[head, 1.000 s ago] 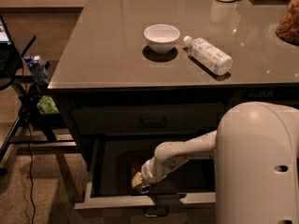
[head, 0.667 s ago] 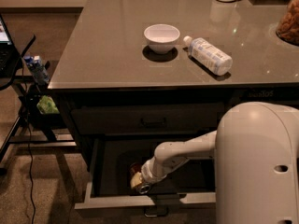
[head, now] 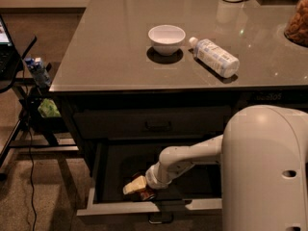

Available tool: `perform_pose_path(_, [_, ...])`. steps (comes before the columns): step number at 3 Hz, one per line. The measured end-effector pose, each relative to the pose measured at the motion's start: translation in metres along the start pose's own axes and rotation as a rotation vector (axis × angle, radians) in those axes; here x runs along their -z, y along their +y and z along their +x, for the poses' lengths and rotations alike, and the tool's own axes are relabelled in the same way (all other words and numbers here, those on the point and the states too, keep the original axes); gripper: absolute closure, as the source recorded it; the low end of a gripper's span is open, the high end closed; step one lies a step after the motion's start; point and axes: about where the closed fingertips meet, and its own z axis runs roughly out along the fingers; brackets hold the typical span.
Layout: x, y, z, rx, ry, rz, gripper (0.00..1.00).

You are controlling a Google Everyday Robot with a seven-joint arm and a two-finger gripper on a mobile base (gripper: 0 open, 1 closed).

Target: Place coke can into middle drawer

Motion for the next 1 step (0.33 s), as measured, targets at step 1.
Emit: perform_pose_path(1, [0.0,0.0,0.0,0.0,0.0,0.0,0.0])
